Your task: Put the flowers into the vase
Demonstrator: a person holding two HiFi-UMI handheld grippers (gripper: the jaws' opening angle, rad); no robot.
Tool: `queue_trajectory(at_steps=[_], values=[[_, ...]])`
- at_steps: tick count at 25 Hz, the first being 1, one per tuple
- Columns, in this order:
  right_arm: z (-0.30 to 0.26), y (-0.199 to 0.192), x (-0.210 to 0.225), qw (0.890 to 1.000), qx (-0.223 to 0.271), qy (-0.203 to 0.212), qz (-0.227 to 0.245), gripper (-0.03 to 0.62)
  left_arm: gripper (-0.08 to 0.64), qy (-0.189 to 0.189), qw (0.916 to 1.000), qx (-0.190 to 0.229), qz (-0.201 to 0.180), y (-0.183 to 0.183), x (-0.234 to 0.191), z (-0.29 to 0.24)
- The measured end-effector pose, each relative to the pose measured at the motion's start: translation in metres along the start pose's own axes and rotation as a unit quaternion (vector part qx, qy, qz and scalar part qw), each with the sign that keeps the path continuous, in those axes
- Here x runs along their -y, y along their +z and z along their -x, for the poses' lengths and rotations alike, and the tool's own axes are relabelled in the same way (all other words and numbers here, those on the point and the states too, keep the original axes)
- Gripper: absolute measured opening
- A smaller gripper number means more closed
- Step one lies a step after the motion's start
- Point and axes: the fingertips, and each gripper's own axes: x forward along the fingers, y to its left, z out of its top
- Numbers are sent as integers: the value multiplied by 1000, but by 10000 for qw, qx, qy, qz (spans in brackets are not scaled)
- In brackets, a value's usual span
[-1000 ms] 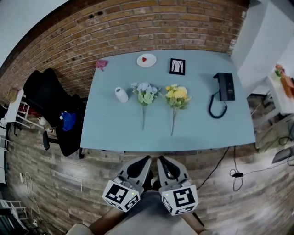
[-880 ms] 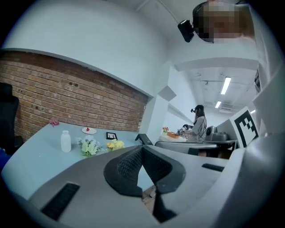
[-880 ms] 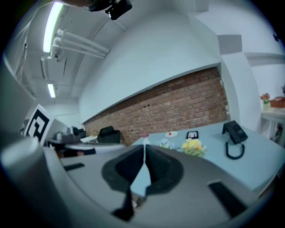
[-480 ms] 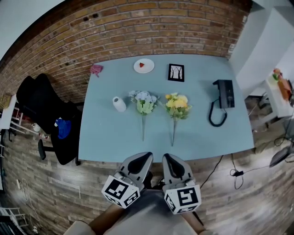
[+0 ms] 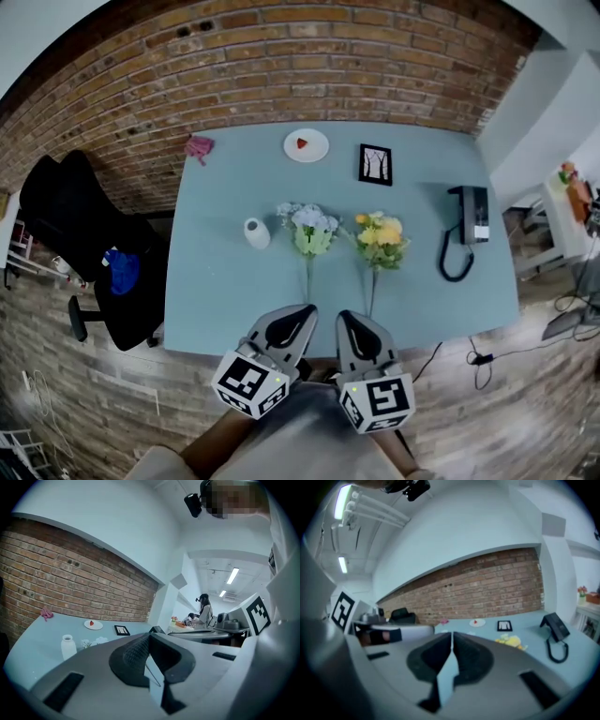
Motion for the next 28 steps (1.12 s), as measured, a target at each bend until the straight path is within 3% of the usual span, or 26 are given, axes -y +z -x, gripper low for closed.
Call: queue_trajectory(at_steps=[9, 21, 28], values=[[-43, 3, -18, 9996, -183, -153, 132, 25, 5, -101, 9999, 4, 73, 2, -51, 2], [-62, 10, -5, 9993, -188, -295, 167, 25, 5, -68, 9997, -192, 116, -2, -75, -19], [-75, 17, 10, 9995, -204, -217, 131, 25, 5, 361, 9980, -501, 163, -9, -93, -39]])
